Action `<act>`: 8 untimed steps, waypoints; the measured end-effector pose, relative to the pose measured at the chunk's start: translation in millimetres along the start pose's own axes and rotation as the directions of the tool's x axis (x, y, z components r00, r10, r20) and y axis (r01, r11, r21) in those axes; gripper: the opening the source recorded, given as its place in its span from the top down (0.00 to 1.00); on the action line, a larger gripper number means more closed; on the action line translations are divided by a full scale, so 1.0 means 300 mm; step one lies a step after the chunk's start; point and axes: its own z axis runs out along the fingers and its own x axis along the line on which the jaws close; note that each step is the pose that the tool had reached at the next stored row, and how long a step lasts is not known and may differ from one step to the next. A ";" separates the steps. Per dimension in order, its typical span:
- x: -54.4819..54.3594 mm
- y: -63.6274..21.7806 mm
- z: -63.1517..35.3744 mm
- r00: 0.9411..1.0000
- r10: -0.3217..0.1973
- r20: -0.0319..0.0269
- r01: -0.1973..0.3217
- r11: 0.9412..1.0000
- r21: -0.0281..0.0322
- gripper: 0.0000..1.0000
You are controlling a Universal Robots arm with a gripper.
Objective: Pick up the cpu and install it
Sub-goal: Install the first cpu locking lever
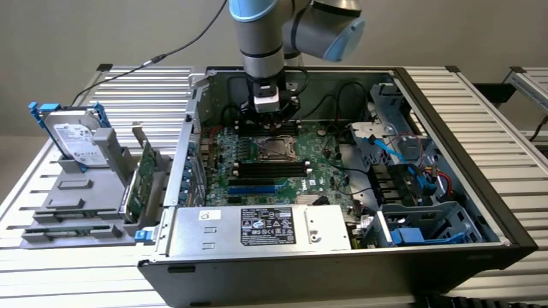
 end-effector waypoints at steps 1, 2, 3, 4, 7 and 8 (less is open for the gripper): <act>0.000 0.000 0.000 1.000 0.000 0.000 0.000 1.000 -0.001 0.89; 0.000 -0.001 0.000 1.000 0.000 0.000 0.000 1.000 -0.001 0.89; 0.000 -0.001 0.000 1.000 0.000 0.000 0.000 1.000 -0.002 0.89; 0.001 -0.002 0.000 1.000 0.000 0.000 0.000 1.000 -0.002 0.89; 0.002 -0.003 0.001 1.000 0.000 0.000 0.000 1.000 -0.003 0.89; 0.003 -0.003 0.001 1.000 0.000 0.000 0.000 1.000 -0.002 0.89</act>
